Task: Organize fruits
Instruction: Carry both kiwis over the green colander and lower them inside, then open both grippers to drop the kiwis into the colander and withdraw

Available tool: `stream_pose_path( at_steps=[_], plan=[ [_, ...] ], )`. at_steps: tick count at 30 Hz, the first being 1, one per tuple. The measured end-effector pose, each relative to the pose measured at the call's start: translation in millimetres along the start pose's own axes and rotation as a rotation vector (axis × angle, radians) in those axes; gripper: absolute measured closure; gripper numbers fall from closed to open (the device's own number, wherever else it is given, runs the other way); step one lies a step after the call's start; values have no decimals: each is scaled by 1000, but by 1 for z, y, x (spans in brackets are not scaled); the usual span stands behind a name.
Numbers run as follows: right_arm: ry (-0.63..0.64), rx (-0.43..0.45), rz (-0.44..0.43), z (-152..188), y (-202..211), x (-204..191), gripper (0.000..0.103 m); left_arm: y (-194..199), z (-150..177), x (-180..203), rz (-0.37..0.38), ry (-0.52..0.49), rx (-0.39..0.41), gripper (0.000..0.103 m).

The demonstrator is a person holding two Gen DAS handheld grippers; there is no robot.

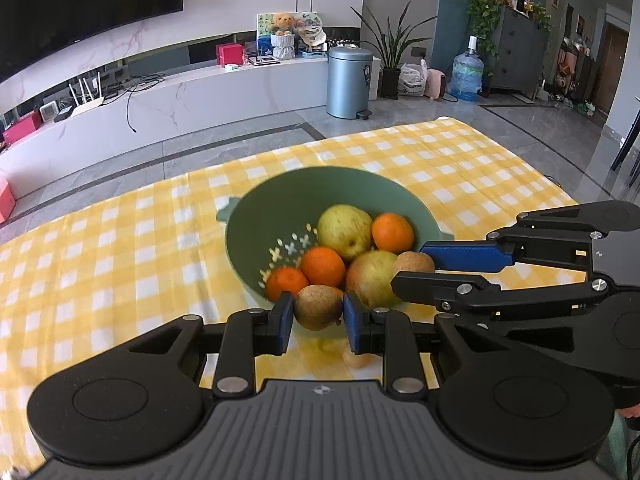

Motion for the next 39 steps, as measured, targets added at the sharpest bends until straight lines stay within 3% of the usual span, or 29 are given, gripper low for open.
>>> stream_pose_path(
  at_steps=[8,14,19,24,39],
  plan=[
    [-14,-44,7,-15,-32,15,81,-28,-24,-19,33,15,-40,74],
    [18,-84,32,-19,-60,21,81,-54,-30,-20,-19,-6,-80,74],
    [120,-74,6,-22,-80,20,81,-72,-36,-27,-35,43,-95,74],
    [176,-76,-7,-26,-93,22,81,-88,-37,-27,-81,13,-115,74],
    [267,-115,9,-26,-109,33,81,-103,-32,-30,-75,25,-139,72]
  ],
)
Point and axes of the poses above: each gripper's, at about its wrist camera, not at the fingertips, and y roughly against the way its jaws point, x to its right, z to its underside, the point moved 1 cm from there along -y, roughly the way its jaws point, and after that the axes turned 1 degree about -z, right-handed, at the moved point
